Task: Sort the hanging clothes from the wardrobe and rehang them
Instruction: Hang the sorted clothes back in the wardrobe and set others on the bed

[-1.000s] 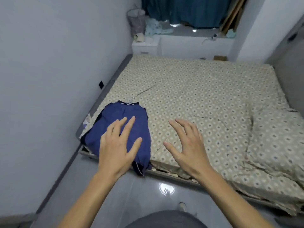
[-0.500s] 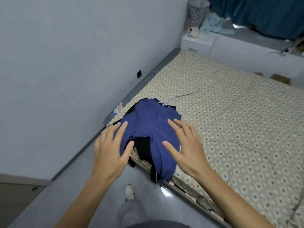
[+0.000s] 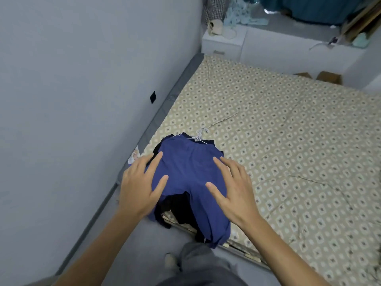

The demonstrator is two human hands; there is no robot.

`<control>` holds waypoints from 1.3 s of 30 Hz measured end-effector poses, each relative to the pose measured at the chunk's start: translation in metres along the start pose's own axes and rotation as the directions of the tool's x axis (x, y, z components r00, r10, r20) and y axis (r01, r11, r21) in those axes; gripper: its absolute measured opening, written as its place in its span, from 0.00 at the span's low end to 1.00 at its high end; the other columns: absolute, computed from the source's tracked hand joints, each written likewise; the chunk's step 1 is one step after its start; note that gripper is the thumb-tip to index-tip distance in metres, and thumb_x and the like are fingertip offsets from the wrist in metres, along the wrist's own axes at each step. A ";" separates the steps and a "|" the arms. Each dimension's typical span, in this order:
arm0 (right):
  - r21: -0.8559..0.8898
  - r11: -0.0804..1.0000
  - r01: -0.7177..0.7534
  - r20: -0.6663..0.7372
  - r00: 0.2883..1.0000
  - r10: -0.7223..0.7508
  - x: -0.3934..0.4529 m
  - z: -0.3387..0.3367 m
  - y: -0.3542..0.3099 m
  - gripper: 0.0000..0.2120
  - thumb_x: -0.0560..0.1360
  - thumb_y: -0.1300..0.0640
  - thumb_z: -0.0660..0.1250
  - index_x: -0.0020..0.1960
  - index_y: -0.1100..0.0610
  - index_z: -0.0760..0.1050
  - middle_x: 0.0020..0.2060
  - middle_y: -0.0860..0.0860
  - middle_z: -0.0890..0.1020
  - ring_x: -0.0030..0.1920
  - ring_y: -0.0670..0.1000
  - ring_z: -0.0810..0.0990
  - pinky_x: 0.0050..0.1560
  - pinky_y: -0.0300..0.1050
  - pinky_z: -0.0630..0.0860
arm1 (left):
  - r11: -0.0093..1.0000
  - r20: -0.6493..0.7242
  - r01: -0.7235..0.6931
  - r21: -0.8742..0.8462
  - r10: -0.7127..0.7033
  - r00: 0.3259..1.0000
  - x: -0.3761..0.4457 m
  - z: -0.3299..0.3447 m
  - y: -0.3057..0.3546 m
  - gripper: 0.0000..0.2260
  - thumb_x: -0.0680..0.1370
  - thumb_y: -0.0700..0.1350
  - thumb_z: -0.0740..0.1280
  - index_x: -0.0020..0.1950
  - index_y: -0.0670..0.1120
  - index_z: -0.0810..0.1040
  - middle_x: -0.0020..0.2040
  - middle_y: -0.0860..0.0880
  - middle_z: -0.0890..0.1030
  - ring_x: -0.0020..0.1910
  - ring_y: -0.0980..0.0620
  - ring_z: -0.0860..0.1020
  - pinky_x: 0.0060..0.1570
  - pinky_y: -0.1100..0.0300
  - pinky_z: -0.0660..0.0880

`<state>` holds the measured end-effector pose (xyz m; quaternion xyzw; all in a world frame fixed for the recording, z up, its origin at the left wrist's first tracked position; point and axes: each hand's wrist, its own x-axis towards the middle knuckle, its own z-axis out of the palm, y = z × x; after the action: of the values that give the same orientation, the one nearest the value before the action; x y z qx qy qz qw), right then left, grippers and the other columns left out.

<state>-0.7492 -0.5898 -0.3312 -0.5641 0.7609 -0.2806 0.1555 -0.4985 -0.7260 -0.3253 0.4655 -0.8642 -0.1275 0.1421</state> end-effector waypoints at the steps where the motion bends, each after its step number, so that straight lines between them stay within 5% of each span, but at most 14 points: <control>1: 0.000 1.000 -0.014 0.003 1.000 0.014 0.012 0.004 0.009 0.31 0.82 0.34 0.58 0.82 0.43 0.60 0.78 0.42 0.64 0.79 0.49 0.60 0.77 0.57 0.63 | 1.000 0.011 -0.008 0.005 0.008 1.000 0.013 0.007 -0.004 0.28 0.83 0.60 0.57 0.81 0.51 0.66 0.73 0.50 0.72 0.73 0.48 0.70 0.64 0.46 0.72; 9: -0.028 0.992 -0.122 0.030 0.992 0.122 0.113 0.056 0.081 0.33 0.81 0.36 0.60 0.81 0.47 0.62 0.76 0.45 0.68 0.76 0.51 0.64 0.73 0.56 0.67 | 0.999 0.143 -0.017 0.041 0.011 0.990 0.120 0.088 -0.039 0.28 0.83 0.61 0.56 0.81 0.51 0.66 0.73 0.47 0.74 0.71 0.45 0.71 0.69 0.44 0.70; 15: -0.145 0.961 -0.237 0.131 0.958 0.256 0.182 0.135 0.158 0.34 0.79 0.34 0.54 0.80 0.50 0.66 0.70 0.47 0.73 0.69 0.54 0.69 0.67 0.55 0.72 | 0.993 0.417 0.024 0.117 -0.071 0.906 0.209 0.199 -0.095 0.34 0.80 0.68 0.45 0.82 0.54 0.64 0.77 0.47 0.69 0.75 0.44 0.67 0.68 0.42 0.72; 19: -0.251 0.928 -0.276 0.196 0.924 0.328 0.222 0.209 0.227 0.37 0.78 0.33 0.50 0.81 0.51 0.63 0.71 0.49 0.72 0.68 0.57 0.70 0.64 0.55 0.74 | 0.986 0.511 0.031 0.166 -0.113 0.852 0.264 0.289 -0.141 0.30 0.84 0.64 0.53 0.85 0.56 0.55 0.83 0.46 0.61 0.81 0.43 0.59 0.73 0.42 0.66; 26: -0.294 0.885 -0.361 0.235 0.870 0.433 0.282 0.319 0.312 0.34 0.83 0.39 0.60 0.84 0.50 0.56 0.74 0.52 0.69 0.72 0.59 0.66 0.69 0.56 0.71 | 0.983 0.541 0.019 0.181 -0.116 0.833 0.328 0.417 -0.192 0.30 0.85 0.62 0.55 0.85 0.54 0.54 0.84 0.46 0.58 0.81 0.42 0.58 0.73 0.40 0.65; 33: -0.332 0.813 -0.478 0.156 0.823 0.547 0.310 0.358 0.341 0.25 0.84 0.43 0.59 0.77 0.54 0.67 0.68 0.55 0.74 0.65 0.61 0.72 0.62 0.57 0.71 | 0.988 0.609 0.023 0.152 -0.112 0.785 0.348 0.462 -0.221 0.32 0.83 0.58 0.65 0.84 0.54 0.58 0.82 0.46 0.59 0.81 0.43 0.56 0.70 0.39 0.68; 39: -0.114 0.802 -0.587 0.168 0.784 0.598 0.308 0.358 0.332 0.11 0.84 0.49 0.62 0.62 0.54 0.70 0.58 0.52 0.77 0.55 0.60 0.78 0.55 0.57 0.73 | 0.990 0.640 0.007 0.141 -0.096 0.762 0.335 0.456 -0.217 0.33 0.82 0.61 0.65 0.84 0.55 0.58 0.83 0.46 0.57 0.82 0.43 0.54 0.71 0.38 0.65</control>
<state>-0.9042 -0.9023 -0.7911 -0.3257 0.8877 -0.1398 0.2940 -0.6736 -1.0833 -0.7824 0.4250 -0.8536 -0.2271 -0.1978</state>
